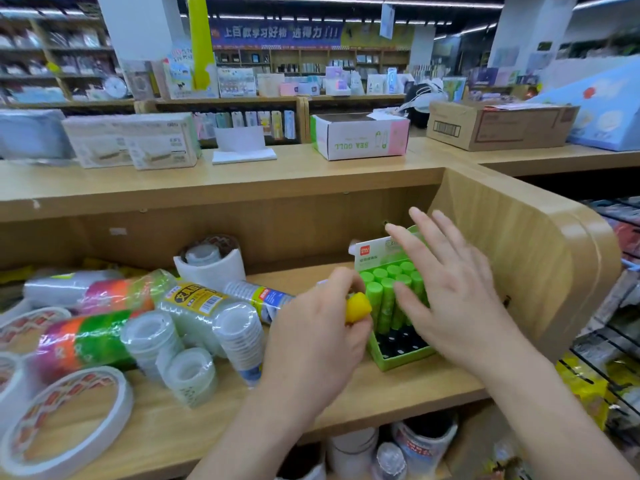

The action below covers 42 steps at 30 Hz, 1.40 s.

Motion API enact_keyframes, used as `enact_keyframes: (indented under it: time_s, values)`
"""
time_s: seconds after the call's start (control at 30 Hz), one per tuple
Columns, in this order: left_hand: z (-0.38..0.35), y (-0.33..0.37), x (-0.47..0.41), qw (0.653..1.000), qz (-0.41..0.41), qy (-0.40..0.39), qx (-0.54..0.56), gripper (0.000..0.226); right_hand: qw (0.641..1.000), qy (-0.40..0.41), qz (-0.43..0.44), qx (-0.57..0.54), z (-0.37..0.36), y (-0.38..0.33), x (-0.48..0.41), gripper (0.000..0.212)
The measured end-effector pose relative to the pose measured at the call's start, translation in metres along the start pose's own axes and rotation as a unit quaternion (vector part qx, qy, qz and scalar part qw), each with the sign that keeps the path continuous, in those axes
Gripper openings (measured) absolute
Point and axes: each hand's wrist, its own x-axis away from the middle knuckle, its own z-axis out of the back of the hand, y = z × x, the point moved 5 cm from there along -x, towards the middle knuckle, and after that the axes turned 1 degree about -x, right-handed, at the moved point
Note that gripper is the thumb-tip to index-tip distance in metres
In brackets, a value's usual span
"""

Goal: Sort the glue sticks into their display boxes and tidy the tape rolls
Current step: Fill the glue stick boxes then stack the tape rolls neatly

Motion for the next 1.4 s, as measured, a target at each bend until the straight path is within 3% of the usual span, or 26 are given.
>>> enact_keyframes:
  time_s: [0.1,0.23,0.4,0.53,0.67,0.9,1.0,1.07,1.17,1.3,1.4]
  values:
    - [0.034,0.004,-0.028,0.993,-0.034,-0.016,-0.111,0.018,0.997,-0.074,-0.007,0.029,-0.004,0.0,-0.022,0.066]
    - [0.045,-0.012,-0.084,0.961,-0.036,-0.145,-0.234,0.015,0.992,-0.125,-0.013,0.032,-0.001,0.003,-0.025,0.059]
    - [-0.013,-0.039,-0.116,0.893,-0.052,-0.361,-0.265,0.028,0.992,-0.126,-0.002,-0.023,-0.002,0.0,-0.024,0.05]
    - [-0.051,-0.061,-0.122,0.863,-0.044,-0.397,-0.31,0.045,0.985,-0.122,-0.007,-0.118,-0.004,0.005,-0.021,0.044]
    - [-0.053,-0.065,-0.126,0.866,-0.038,-0.39,-0.312,0.037,0.978,-0.099,-0.008,-0.184,-0.005,0.01,-0.016,0.037]
    - [0.011,-0.055,-0.115,0.907,-0.067,-0.298,-0.29,0.027,0.964,-0.049,-0.018,-0.26,0.001,0.004,-0.021,0.034]
    - [0.031,-0.058,-0.1,0.932,-0.036,-0.288,-0.216,0.021,0.965,0.01,-0.034,-0.261,0.007,-0.003,-0.025,0.028]
    - [0.04,-0.056,-0.09,0.953,-0.015,-0.27,-0.136,0.019,0.957,0.025,-0.068,-0.282,0.008,-0.006,-0.025,0.038]
    - [0.05,-0.043,-0.081,0.977,-0.014,-0.21,-0.031,0.015,0.93,0.029,-0.099,-0.352,0.008,-0.01,-0.026,0.056]
    - [0.058,-0.011,-0.075,0.985,-0.057,-0.152,0.066,0.013,0.859,0.053,-0.088,-0.501,0.018,-0.017,-0.03,0.05]
    - [0.058,0.013,-0.073,0.984,-0.077,-0.134,0.092,0.017,0.826,0.119,-0.073,-0.546,0.039,-0.016,-0.026,0.04]
